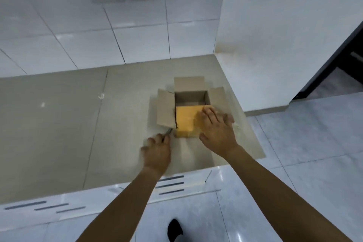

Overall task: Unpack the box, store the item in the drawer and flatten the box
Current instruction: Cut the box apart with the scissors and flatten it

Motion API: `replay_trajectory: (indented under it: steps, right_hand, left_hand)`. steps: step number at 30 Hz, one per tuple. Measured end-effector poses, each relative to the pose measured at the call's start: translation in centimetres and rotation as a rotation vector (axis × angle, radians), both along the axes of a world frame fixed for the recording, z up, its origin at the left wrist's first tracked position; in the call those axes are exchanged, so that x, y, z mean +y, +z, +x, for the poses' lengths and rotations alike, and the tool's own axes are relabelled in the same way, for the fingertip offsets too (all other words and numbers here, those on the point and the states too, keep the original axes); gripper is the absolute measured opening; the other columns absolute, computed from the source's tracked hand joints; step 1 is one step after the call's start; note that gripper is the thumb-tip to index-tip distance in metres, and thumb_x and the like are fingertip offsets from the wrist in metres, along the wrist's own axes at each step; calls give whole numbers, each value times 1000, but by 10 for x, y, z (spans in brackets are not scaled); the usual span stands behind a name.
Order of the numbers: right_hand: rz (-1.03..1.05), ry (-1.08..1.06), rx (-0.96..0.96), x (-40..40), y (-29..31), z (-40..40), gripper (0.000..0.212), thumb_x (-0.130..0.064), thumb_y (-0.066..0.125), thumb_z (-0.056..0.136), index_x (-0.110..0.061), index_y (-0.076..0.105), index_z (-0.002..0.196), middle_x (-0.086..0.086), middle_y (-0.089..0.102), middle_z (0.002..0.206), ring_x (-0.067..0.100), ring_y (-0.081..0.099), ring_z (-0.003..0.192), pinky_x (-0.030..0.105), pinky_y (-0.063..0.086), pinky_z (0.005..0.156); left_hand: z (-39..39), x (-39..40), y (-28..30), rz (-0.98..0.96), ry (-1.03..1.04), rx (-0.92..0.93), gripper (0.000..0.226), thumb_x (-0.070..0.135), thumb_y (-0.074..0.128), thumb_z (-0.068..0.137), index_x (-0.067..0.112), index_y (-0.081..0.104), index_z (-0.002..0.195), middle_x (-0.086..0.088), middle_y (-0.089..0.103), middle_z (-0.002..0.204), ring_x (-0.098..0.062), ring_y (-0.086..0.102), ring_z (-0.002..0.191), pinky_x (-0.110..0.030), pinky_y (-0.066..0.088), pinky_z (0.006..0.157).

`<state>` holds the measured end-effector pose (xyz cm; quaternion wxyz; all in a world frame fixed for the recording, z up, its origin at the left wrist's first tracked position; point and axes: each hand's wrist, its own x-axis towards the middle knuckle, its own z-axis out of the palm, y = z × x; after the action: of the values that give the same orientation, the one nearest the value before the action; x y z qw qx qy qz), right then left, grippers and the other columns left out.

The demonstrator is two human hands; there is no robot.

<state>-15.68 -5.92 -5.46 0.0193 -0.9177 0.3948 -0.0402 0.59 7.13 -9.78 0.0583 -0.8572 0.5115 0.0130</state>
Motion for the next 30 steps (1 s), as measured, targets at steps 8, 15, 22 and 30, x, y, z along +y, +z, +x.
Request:
replay_trajectory:
  steps: [8, 15, 22, 30]
  right_hand:
    - [-34, 3, 253, -17, -16, 9, 56, -12, 55, 85, -27, 39, 137, -2, 46, 145, 26, 5, 148, 62, 10, 113]
    - [170, 139, 51, -60, 24, 12, 58, -25, 58, 86, -30, 40, 140, 7, 36, 152, 19, 17, 146, 44, 21, 108]
    - [591, 269, 24, -96, 81, 42, 60, -24, 72, 77, -27, 49, 132, -5, 56, 112, 21, 50, 108, 38, 42, 86]
    - [1071, 292, 136, -119, 121, 48, 55, -26, 77, 77, -30, 58, 129, -8, 63, 126, 12, 55, 120, 29, 40, 106]
  left_hand:
    - [38, -24, 3, 110, -113, 42, 41, 10, 40, 92, 12, 45, 132, -12, 52, 126, -35, 53, 108, -37, 50, 79]
    - [107, 2, 51, -291, 142, 575, 15, 20, 59, 89, 31, 56, 78, -4, 70, 80, -30, 66, 78, -32, 47, 66]
    - [121, 26, 123, -495, -107, 549, 17, 11, 62, 90, 28, 63, 88, 10, 65, 72, -10, 56, 61, -25, 45, 58]
    - [107, -4, 188, -64, -461, 773, 13, 29, 59, 95, 26, 70, 99, 16, 70, 83, -2, 66, 76, -6, 45, 55]
